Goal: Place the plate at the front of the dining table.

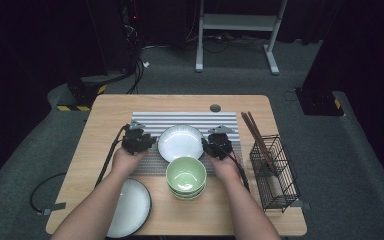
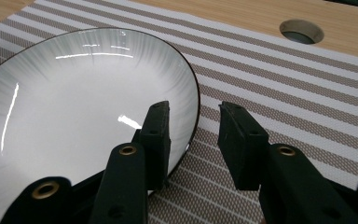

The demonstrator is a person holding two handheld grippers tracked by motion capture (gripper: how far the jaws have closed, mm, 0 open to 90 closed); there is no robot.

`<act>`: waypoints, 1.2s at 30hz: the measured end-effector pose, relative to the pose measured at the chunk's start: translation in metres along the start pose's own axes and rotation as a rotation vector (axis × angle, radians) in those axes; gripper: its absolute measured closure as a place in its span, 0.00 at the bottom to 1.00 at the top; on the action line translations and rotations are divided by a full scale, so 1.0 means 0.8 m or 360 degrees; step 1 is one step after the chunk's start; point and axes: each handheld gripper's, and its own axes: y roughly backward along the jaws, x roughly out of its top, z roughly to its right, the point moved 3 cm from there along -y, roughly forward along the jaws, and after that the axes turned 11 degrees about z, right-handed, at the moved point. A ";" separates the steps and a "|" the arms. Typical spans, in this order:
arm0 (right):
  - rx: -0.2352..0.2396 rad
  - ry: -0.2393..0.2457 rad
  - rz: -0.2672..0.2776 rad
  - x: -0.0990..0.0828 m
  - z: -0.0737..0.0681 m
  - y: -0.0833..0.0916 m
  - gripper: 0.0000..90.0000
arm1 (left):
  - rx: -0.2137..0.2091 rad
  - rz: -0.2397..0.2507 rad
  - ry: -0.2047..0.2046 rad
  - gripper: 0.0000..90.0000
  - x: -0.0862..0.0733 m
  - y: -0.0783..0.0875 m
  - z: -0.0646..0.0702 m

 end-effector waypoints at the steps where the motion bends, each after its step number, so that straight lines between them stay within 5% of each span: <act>1: -0.0002 -0.0006 0.0007 -0.001 0.000 0.004 0.70 | 0.0002 0.0005 -0.0002 0.72 -0.001 0.005 -0.002; 15: -0.0030 0.0003 0.0013 -0.027 -0.002 0.039 0.70 | 0.0088 -0.0049 -0.0082 0.70 -0.027 0.045 -0.011; 25: -0.0007 -0.0005 0.0007 -0.043 -0.008 0.060 0.70 | 0.0077 -0.0108 -0.0107 0.68 -0.047 0.063 -0.010; 36: 0.0056 -0.0013 0.0004 -0.060 -0.019 0.080 0.65 | 0.0068 -0.0076 -0.0115 0.67 -0.051 0.089 -0.013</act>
